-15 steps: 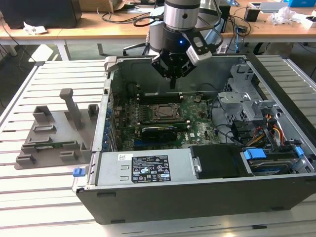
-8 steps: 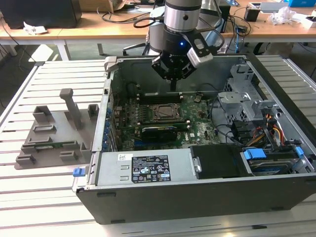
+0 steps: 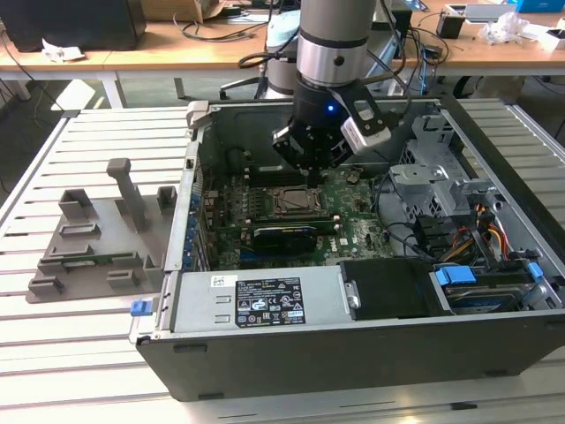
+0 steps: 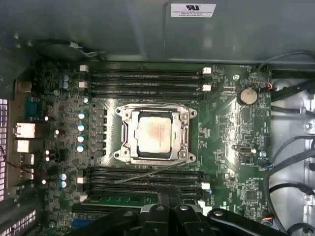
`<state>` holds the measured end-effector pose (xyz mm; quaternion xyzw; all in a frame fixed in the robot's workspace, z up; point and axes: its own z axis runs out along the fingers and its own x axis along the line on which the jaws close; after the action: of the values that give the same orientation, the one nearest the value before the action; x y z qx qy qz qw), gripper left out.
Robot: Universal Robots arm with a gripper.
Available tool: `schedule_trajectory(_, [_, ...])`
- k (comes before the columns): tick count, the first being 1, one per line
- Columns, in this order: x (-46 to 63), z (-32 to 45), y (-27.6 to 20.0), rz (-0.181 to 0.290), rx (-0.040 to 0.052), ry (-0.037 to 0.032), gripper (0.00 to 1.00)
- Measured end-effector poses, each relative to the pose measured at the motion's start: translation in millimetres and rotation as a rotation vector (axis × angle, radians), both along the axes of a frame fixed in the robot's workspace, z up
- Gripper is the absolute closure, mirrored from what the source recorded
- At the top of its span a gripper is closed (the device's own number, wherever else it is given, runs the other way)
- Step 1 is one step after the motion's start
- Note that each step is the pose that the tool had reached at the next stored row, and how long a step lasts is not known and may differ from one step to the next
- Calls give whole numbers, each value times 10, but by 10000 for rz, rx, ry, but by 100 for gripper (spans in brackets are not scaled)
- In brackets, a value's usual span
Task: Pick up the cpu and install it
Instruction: 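Install the second cpu locking lever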
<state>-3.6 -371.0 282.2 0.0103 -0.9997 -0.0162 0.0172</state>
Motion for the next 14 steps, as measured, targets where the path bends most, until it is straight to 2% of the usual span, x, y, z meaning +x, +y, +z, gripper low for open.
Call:
schedule_trajectory(1, [-22,-3,-22,1,364,1,89])
schedule_trajectory(2, [-33,-3,-28,0,768,-1,89])
schedule_trajectory(3, [-43,-10,-39,0,1007,-2,89])
schedule_trajectory(10, [-85,-162,-54,0,1002,4,89])
schedule_trajectory(14, [-104,-266,-97,-1,1002,7,89])
